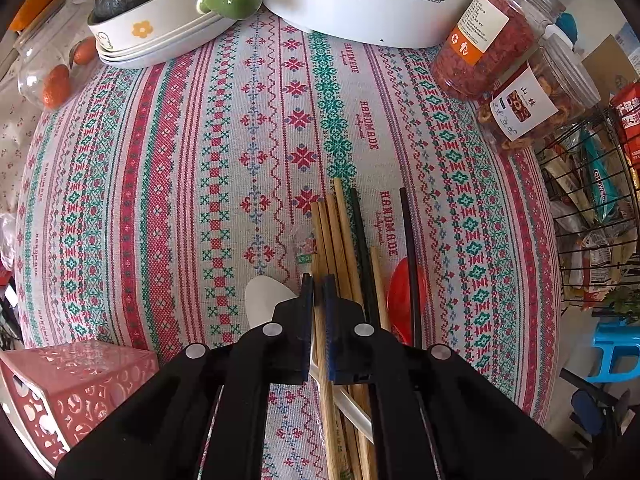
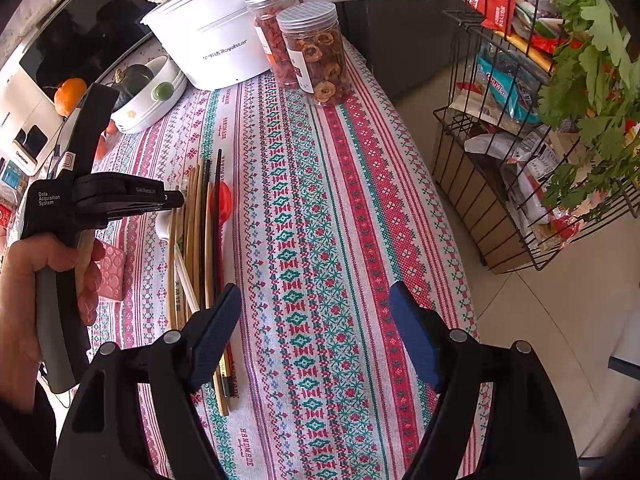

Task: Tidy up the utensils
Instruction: 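Grasp a wooden chopstick with the left tool while the right tool approaches the chopstick bundle, then grasp a black chopstick with the right tool while the left tool lifts its wooden chopstick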

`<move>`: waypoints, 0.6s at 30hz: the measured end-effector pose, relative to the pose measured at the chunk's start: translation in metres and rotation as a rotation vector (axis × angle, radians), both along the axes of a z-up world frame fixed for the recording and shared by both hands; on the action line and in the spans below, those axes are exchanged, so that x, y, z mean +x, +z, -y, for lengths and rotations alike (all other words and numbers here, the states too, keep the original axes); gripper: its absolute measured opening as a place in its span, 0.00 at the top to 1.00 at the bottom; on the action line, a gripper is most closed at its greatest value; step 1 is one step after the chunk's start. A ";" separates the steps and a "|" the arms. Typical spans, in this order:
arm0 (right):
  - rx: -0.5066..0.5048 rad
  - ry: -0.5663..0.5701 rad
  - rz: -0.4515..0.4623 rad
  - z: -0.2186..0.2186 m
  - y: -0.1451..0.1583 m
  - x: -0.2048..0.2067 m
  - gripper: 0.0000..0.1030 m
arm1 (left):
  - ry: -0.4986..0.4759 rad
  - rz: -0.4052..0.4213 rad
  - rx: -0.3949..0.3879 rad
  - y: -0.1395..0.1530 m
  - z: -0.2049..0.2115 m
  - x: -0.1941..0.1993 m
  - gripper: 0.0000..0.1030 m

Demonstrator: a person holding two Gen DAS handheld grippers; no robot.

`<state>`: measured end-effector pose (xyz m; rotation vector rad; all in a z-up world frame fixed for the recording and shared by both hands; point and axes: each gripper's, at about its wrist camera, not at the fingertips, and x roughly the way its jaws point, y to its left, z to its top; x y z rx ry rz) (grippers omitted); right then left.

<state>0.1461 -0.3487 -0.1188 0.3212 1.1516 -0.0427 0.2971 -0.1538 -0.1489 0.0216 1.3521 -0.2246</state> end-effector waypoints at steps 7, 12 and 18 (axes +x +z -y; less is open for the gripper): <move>0.001 0.010 0.014 -0.008 0.001 0.009 0.27 | -0.048 0.110 -0.103 0.044 -0.022 -0.041 0.96; 0.046 0.049 -0.005 -0.025 -0.002 0.032 0.59 | -0.100 0.243 -0.185 0.099 -0.053 -0.081 0.96; 0.057 0.143 -0.002 -0.059 -0.007 0.071 0.90 | -0.115 0.370 -0.252 0.131 -0.094 -0.117 0.96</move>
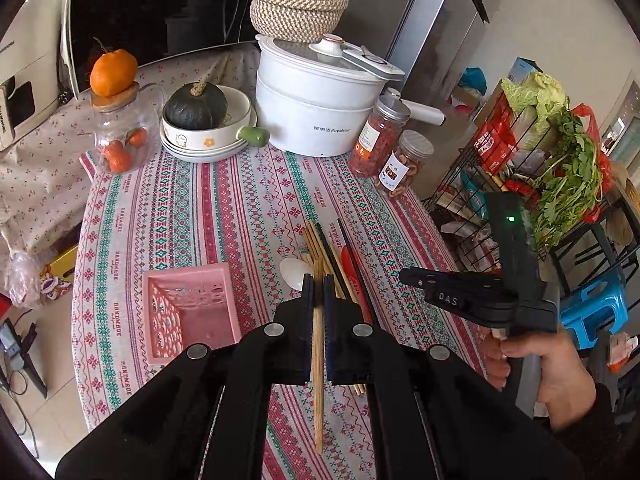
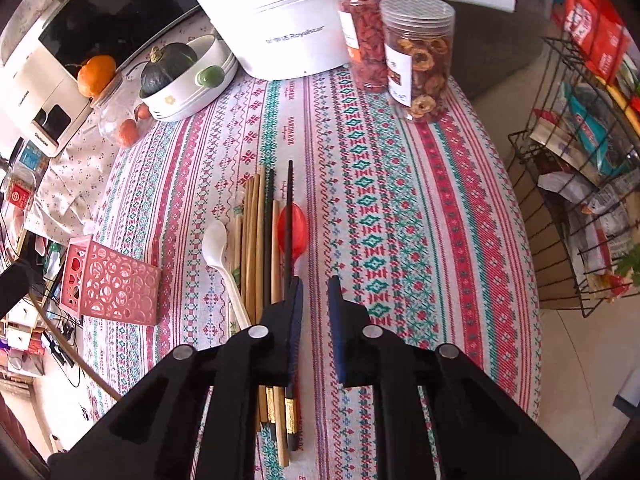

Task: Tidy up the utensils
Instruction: 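Grasp a black chopstick with the right tool while the left tool lifts its wooden chopstick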

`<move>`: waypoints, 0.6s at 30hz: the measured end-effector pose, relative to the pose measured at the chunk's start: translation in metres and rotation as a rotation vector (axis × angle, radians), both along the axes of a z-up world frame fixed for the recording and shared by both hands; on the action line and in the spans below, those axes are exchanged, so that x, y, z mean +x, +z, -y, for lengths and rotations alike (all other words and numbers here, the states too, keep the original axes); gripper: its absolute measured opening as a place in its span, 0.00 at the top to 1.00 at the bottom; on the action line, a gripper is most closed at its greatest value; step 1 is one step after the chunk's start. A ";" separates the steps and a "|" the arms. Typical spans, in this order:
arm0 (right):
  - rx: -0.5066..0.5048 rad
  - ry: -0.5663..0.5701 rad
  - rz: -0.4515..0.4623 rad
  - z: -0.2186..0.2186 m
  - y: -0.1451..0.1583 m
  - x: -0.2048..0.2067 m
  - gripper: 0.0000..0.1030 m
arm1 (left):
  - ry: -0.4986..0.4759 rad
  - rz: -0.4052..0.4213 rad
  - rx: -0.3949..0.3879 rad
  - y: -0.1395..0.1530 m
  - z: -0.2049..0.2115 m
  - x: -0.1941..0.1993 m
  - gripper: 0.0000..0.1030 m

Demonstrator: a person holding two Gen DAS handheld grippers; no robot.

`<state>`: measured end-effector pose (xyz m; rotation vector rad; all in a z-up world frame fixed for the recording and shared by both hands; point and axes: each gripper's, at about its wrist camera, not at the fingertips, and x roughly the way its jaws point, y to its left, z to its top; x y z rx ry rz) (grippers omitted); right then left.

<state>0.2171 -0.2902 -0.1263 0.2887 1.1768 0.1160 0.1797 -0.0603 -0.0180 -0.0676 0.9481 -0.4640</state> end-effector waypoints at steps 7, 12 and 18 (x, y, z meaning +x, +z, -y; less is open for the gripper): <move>-0.035 0.025 0.008 -0.025 -0.012 0.048 0.95 | 0.030 0.056 -0.035 0.007 -0.043 -0.027 0.96; -0.073 -0.004 0.000 -0.031 -0.021 0.078 0.45 | 0.060 0.060 -0.060 0.001 -0.066 -0.029 0.96; -0.119 0.018 -0.033 -0.039 -0.040 0.100 0.66 | 0.081 0.050 -0.074 -0.003 -0.083 -0.027 0.96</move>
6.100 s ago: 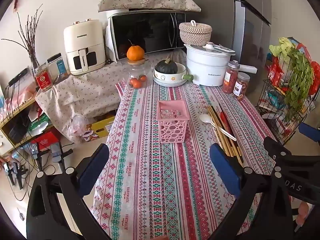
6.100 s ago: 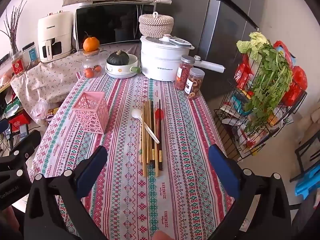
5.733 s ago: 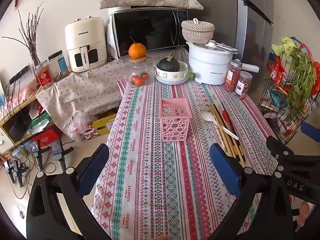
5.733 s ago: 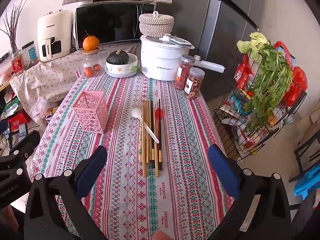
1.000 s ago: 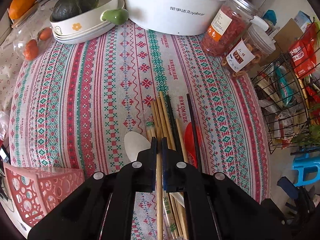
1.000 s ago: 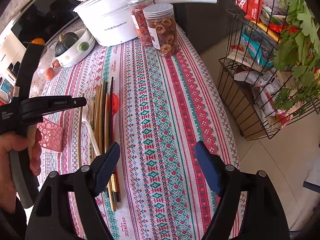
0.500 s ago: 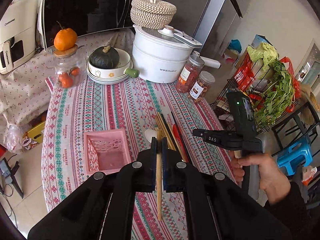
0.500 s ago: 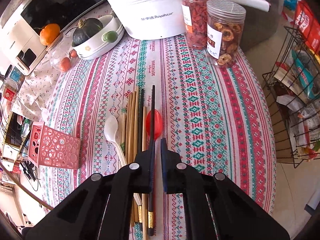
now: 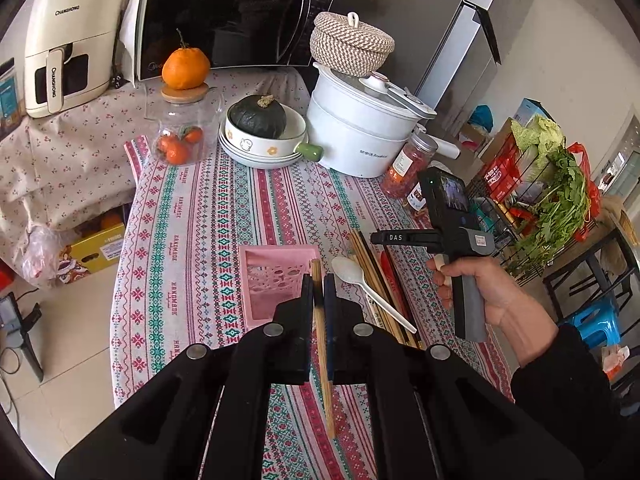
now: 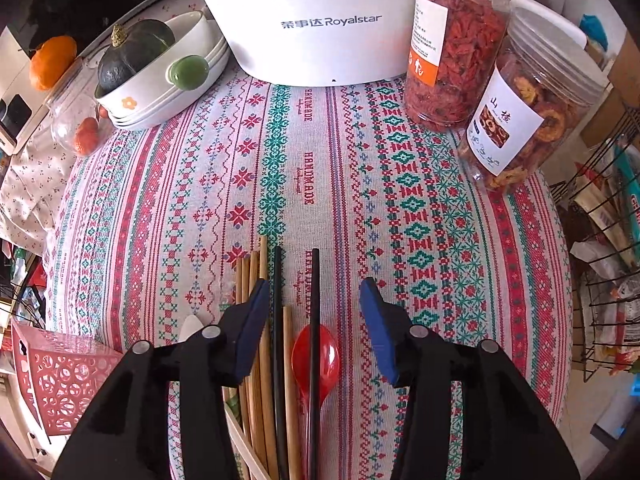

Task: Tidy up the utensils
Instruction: 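Grasp a black chopstick with the right tool while the left tool lifts its wooden chopstick, then lower both chopsticks into the pink basket and open both tools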

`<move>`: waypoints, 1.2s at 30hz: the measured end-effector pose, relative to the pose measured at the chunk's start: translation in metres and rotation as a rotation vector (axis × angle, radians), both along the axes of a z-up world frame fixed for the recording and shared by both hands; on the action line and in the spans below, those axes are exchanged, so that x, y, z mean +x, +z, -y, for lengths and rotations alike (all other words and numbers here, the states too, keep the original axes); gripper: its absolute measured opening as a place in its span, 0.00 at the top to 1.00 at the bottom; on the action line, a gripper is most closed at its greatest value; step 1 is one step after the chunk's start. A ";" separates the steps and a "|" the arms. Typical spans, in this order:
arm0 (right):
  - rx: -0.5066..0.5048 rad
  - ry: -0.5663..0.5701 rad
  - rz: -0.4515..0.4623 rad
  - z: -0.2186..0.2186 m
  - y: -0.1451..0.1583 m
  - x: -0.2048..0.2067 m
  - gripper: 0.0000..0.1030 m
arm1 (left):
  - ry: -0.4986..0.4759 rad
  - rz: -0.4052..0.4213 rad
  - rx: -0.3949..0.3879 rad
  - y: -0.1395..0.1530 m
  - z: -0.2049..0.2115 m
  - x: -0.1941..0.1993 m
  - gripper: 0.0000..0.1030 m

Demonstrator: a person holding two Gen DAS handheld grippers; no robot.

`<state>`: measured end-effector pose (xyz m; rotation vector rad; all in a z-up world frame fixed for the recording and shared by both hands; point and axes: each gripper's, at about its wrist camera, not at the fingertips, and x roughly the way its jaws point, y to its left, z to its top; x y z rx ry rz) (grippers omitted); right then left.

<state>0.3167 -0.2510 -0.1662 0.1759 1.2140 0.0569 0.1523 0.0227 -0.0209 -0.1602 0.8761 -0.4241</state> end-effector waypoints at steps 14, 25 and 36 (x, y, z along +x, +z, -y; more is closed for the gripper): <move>-0.004 0.016 0.207 -0.002 0.073 -0.079 0.95 | 0.019 0.116 0.004 0.033 -0.011 -0.032 0.96; 0.053 -0.011 0.470 -0.006 0.170 -0.190 0.95 | 0.109 0.319 -0.024 0.099 -0.025 -0.058 0.96; 0.121 0.059 0.646 -0.045 0.240 -0.201 0.95 | 0.215 0.401 -0.002 0.096 -0.030 -0.027 0.96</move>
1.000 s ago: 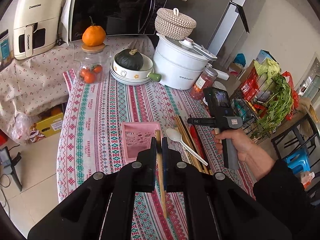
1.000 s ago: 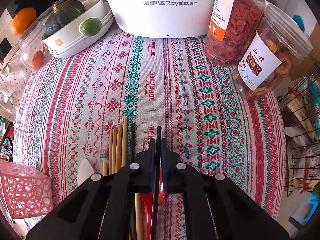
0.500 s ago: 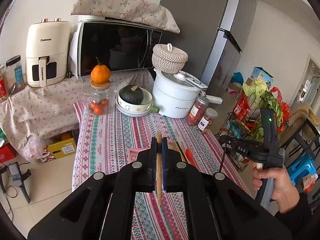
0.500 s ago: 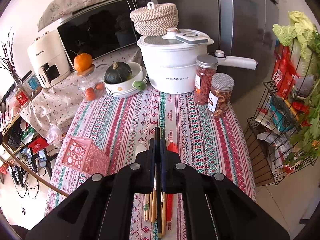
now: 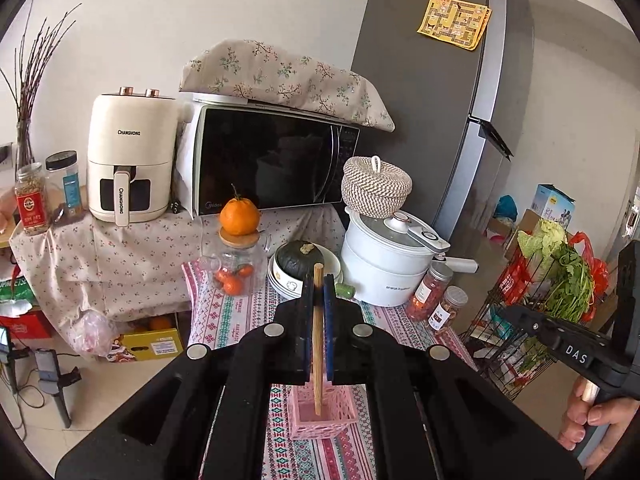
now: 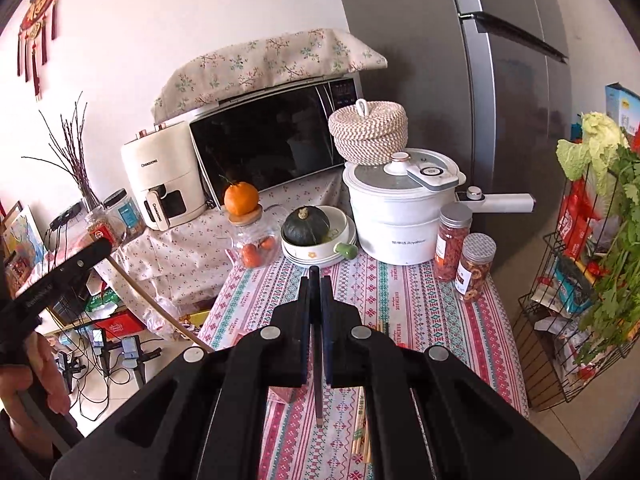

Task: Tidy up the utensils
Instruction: 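Lower both chopsticks into the pink basket and open both tools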

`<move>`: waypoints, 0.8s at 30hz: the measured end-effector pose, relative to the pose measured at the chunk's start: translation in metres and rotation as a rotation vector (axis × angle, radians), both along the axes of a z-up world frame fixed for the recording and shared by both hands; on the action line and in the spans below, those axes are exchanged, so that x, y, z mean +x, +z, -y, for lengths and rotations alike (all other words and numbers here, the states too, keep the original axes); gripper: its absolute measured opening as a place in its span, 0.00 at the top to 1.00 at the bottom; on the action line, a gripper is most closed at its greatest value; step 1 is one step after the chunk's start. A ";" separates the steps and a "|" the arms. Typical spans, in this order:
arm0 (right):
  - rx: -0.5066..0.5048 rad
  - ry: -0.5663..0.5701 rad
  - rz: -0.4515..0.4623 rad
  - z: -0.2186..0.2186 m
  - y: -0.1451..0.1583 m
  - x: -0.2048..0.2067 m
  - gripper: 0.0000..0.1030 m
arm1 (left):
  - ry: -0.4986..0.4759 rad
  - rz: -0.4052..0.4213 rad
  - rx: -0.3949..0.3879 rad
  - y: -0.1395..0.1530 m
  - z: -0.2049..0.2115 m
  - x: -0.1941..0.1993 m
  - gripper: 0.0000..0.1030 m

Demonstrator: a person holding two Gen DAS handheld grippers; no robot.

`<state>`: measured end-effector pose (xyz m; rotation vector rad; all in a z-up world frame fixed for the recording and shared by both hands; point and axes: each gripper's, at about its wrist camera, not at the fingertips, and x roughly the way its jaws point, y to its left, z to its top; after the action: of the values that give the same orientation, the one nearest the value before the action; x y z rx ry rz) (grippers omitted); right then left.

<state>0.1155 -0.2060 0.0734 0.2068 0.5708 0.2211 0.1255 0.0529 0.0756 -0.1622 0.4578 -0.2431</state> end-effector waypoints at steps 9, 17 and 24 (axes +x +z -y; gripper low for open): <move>0.078 0.079 0.097 -0.033 0.042 0.031 0.95 | -0.041 -0.084 0.096 -0.017 0.018 0.044 0.96; 0.070 0.095 -0.041 -0.059 -0.013 0.080 0.95 | -0.097 -0.243 0.129 -0.051 0.019 0.081 0.96; 0.079 0.090 -0.149 -0.064 -0.052 0.107 0.95 | -0.109 -0.300 0.135 -0.064 0.020 0.096 0.96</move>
<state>0.2227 -0.1425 0.0217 0.2763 0.7212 0.3178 0.2215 0.0332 0.0120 -0.0412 0.7805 -0.2957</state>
